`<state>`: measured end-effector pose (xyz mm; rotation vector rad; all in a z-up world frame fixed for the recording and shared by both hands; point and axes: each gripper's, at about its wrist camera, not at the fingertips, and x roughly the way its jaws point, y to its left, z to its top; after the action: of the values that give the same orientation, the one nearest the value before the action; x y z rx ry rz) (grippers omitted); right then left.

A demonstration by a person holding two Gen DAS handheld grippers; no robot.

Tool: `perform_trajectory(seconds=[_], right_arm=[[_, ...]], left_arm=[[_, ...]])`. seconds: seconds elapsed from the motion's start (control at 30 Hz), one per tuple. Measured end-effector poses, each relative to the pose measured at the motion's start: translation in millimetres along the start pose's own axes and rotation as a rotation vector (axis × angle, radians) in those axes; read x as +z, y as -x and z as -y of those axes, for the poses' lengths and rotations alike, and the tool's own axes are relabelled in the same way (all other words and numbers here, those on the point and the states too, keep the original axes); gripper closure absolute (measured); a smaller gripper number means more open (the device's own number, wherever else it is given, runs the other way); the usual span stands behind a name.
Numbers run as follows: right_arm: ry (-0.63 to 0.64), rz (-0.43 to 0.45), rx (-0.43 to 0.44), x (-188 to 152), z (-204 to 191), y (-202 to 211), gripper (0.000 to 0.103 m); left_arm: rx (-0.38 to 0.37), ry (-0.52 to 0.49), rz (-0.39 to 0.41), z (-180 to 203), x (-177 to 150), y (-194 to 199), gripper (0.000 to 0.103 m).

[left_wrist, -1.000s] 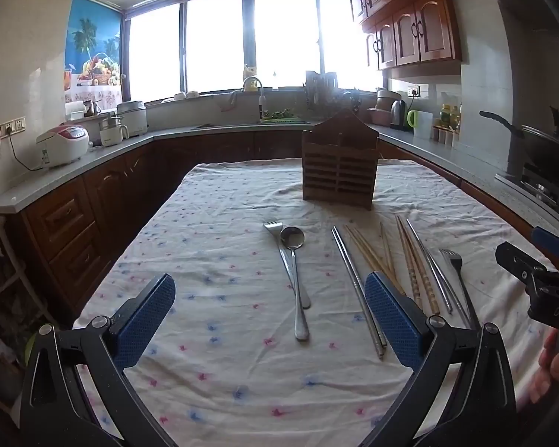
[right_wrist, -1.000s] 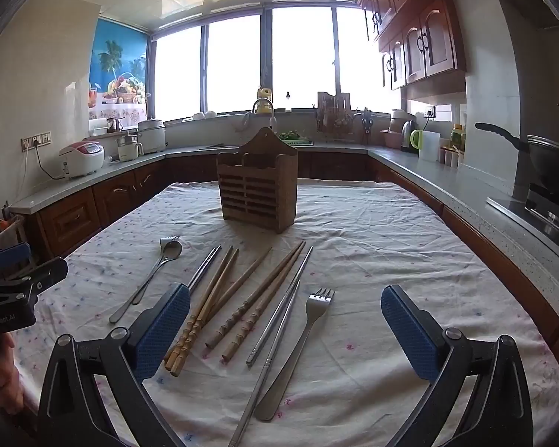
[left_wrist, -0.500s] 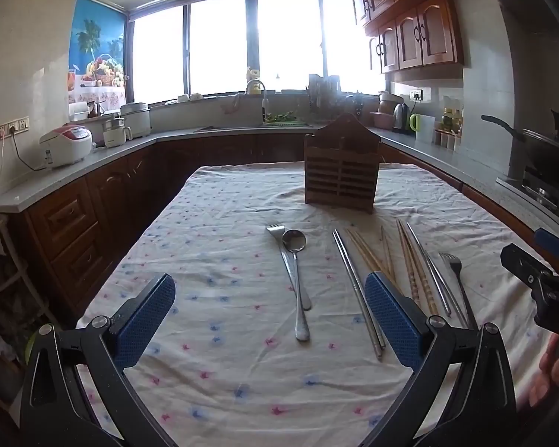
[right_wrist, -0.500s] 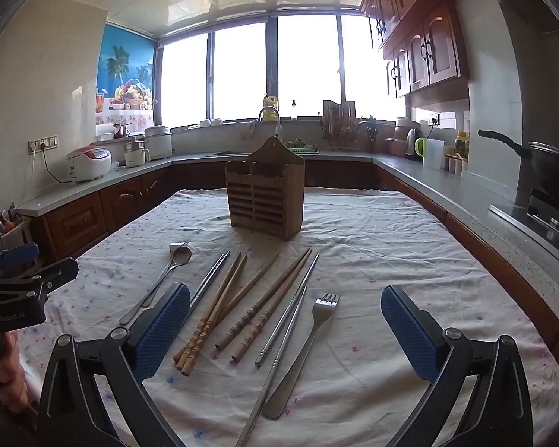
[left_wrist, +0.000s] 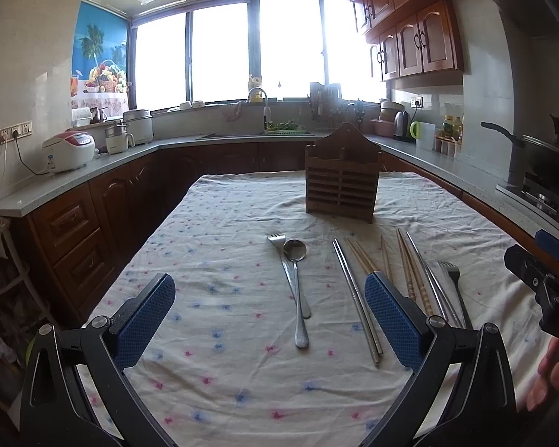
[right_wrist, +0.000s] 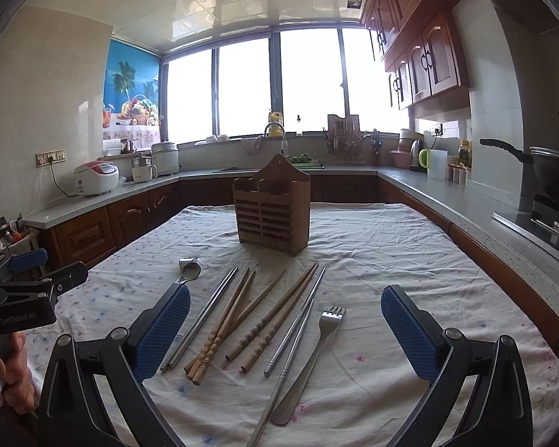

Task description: Organize utensils

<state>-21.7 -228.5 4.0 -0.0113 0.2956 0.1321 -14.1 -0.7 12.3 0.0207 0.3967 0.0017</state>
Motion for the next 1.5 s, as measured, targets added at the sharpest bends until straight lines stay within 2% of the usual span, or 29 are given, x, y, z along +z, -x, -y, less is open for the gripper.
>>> perform_trajectory(seconds=[1.5], right_arm=[[-0.02, -0.001, 0.037, 1.1, -0.9, -2.9, 0.0]], left_arm=[[-0.02, 0.018, -0.036, -3.4, -2.0, -12.1, 0.0]])
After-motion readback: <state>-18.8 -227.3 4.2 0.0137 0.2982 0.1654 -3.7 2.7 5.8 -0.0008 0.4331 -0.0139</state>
